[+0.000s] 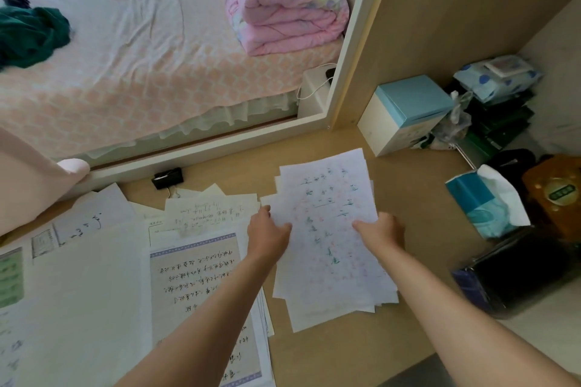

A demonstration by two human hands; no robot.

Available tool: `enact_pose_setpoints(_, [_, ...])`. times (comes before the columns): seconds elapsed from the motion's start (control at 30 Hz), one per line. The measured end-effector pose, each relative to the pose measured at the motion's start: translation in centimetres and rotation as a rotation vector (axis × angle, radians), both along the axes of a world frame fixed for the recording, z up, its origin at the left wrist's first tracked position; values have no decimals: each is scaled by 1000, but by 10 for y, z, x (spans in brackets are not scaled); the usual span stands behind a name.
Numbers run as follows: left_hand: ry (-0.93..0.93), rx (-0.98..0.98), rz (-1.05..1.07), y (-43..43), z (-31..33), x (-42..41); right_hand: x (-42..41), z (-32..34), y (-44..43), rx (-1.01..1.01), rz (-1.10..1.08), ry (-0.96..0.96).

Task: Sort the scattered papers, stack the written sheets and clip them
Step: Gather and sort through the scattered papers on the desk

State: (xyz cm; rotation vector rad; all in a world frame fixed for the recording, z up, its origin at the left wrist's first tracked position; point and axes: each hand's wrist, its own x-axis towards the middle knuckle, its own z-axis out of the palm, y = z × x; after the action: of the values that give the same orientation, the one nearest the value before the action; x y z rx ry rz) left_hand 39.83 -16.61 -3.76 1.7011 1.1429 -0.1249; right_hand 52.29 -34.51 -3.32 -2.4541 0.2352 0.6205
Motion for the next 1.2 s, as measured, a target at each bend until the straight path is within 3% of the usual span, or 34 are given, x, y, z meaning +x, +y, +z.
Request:
enact_pose_setpoints(0.1, [100,45,-115,-18,7,1,2,-11,-10,-100,-40,-10])
enact_pose_setpoints(0.33, [96,-78,-61,-33,7,4,-14,-4,11,115,-218,192])
enact_pose_setpoints(0.47, [-4,-301,44,-21,12,-3,-17,-13,1,101,-101,251])
enact_pose_setpoints(0.67, [-4,-230,-39,-18,10,-21,-22,-8,5,-142,105,70])
enact_pose_setpoints(0.83, [-19,-160,-71,-25,14,-29,-25,-3,9,-6,-17,108])
enact_pose_setpoints(0.93, [-25,-155,-90,-24,10,-31,-24,5,5,84,-100,232])
enact_pose_setpoints(1.03, [-31,-194,-73,-21,7,-33,-24,4,-4,115,-32,252])
enact_pose_setpoints(1.2, [-96,-236,34,-11,8,-41,-25,19,-7,394,75,189])
